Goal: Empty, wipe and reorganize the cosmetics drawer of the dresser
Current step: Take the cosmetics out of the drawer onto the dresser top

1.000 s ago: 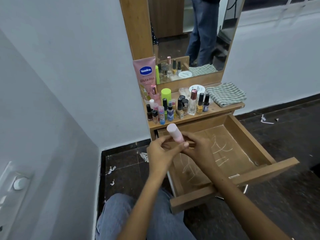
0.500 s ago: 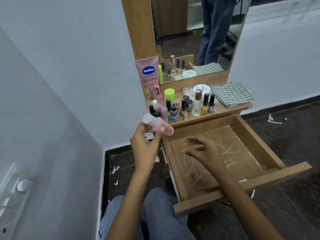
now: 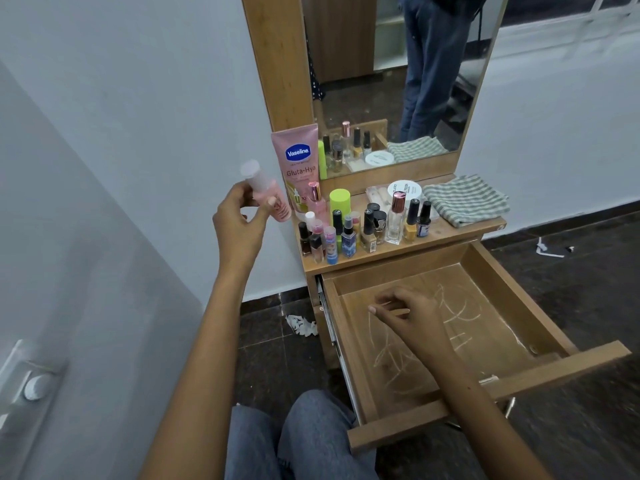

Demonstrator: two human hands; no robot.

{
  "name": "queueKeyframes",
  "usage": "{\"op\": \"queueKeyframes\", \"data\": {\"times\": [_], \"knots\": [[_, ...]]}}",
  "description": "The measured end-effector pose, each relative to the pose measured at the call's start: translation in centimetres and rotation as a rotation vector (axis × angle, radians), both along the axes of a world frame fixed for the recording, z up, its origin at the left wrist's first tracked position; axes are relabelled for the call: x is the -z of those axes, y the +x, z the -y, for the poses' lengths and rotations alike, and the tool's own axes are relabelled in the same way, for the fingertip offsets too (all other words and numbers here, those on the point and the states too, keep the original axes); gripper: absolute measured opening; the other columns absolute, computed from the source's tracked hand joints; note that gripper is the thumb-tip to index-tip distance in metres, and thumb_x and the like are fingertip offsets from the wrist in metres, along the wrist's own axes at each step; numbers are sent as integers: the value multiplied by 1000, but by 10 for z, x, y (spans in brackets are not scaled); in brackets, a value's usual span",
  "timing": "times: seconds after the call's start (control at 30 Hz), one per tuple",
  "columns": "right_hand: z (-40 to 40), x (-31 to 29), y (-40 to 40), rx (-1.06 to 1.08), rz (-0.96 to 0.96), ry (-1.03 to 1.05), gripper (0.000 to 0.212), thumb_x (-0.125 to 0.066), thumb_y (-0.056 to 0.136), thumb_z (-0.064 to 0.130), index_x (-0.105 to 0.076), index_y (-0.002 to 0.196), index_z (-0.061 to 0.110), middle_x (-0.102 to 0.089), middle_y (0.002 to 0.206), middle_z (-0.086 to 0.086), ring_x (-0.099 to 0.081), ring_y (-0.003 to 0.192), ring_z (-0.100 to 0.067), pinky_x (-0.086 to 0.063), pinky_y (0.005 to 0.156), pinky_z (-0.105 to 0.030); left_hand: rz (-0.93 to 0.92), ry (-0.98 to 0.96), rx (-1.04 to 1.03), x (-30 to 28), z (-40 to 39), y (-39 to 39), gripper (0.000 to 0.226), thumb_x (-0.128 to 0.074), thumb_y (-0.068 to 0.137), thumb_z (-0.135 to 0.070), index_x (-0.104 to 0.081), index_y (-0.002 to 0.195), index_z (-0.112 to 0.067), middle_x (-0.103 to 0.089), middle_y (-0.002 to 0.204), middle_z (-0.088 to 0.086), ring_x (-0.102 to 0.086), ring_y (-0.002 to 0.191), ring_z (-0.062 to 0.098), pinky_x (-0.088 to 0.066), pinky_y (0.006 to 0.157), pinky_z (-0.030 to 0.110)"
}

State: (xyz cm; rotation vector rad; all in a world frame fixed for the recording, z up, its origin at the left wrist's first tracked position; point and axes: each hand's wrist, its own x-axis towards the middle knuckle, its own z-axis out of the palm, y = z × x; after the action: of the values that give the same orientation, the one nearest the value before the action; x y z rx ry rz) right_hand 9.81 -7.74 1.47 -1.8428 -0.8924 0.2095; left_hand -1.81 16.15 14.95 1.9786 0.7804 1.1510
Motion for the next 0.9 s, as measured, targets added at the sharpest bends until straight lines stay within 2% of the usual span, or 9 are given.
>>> {"op": "queueKeyframes", "data": {"times": [0.07,0.23,0.37,0.53,0.7,0.9], "knots": [[0,0,0,-3,0,-18,19,-77,77,28,-70,94,21,-68,89,12,-65,80,0,-55,67,-20,-33,-7,12,6,-6,8,33,-67,87,-21,-59,118,-10,-66,111,1,-58,94,9,-44,75,22],[-1,1,1,7,-10,-48,16,-77,78,26,-70,91,22,-68,87,13,-65,77,0,-54,65,-19,-100,-14,64,20,-17,26,35,-66,88,-19,-58,121,-8,-65,113,4,-56,95,9,-38,72,9],[-2,1,2,13,-4,-70,13,-77,77,25,-71,89,22,-67,85,14,-65,77,2,-56,66,-22,-156,-35,91,29,-24,36,39,-67,87,-19,-55,123,-8,-63,116,6,-55,98,11,-44,82,24],[-2,3,3,4,-2,-87,11,-78,77,25,-71,85,24,-68,82,15,-65,76,2,-57,69,-24,-205,-41,121,36,-26,42,41,-68,87,-17,-54,124,-8,-62,120,7,-57,103,15,-46,87,29],[-2,3,3,-11,-2,-110,9,-77,78,27,-69,83,27,-68,81,14,-65,75,1,-57,68,-25,-206,-57,137,41,-24,47,41,-68,86,-17,-55,124,-10,-63,118,5,-55,97,10,-44,84,25],[-2,3,3,-18,2,-136,11,-76,79,27,-67,82,31,-68,80,15,-65,75,2,-56,68,-24,-195,-60,156,43,-23,47,42,-67,87,-18,-55,126,-11,-63,121,7,-55,99,12,-45,86,26]]}}
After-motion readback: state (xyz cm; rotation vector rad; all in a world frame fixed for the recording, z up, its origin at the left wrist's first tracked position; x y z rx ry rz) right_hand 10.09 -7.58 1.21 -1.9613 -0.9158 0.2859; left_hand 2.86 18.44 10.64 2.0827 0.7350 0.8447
